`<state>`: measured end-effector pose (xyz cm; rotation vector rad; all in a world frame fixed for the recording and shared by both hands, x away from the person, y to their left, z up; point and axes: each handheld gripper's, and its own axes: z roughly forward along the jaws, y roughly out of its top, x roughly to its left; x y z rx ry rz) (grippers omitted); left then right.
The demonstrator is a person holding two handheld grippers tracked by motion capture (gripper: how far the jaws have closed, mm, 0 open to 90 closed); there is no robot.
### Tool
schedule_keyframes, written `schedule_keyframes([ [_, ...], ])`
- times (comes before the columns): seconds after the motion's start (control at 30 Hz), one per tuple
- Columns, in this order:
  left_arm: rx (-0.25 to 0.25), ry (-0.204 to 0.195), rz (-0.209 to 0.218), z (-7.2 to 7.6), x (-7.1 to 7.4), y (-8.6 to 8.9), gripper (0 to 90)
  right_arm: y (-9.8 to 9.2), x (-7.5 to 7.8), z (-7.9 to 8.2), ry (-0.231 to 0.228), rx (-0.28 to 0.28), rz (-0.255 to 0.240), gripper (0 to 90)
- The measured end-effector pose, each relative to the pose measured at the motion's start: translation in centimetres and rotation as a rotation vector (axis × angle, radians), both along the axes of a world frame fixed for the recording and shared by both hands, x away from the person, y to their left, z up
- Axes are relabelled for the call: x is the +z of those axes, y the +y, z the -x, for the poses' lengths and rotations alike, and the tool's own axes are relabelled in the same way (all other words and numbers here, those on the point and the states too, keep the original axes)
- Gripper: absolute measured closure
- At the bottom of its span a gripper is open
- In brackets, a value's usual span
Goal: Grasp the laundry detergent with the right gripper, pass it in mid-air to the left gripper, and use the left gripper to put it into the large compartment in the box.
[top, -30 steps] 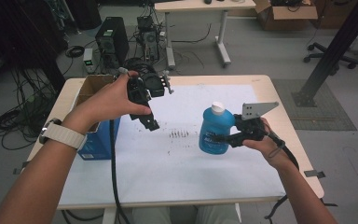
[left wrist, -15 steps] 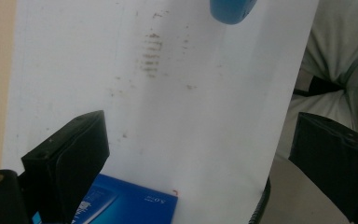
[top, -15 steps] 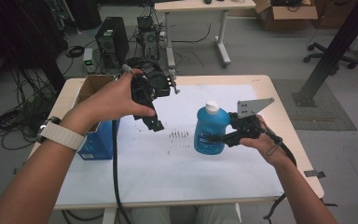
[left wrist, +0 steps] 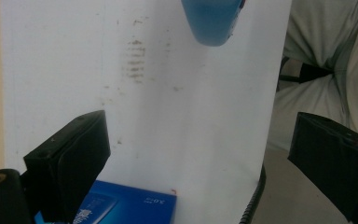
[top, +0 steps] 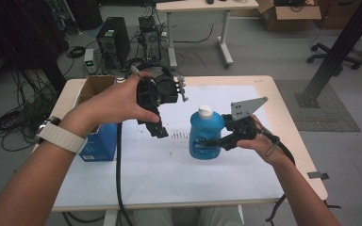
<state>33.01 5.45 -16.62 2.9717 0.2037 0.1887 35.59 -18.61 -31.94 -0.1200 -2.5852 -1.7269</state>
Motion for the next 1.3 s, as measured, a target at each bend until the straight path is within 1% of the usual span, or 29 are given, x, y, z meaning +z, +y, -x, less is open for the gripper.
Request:
schedule_keyframes([
  [0.1,-0.012,0.000,-0.008,0.1,0.1,-0.2,5.7,0.5,0.1,0.0,-0.002,0.023,0.010,44.1],
  [0.3,-0.026,0.010,-0.009,0.3,0.2,-0.5,5.8,1.6,0.3,0.0,-0.011,0.054,0.024,44.1],
  [0.5,-0.039,0.014,-0.017,0.6,0.3,-1.0,6.0,2.4,0.4,0.1,-0.016,0.066,0.024,44.2],
  [0.9,-0.034,0.023,-0.017,0.6,0.2,-1.6,5.7,3.5,0.7,0.2,-0.031,0.080,0.036,44.2],
  [1.3,-0.049,0.028,-0.022,0.5,-0.3,-2.5,5.6,5.0,0.8,0.4,-0.034,0.105,0.045,44.2],
])
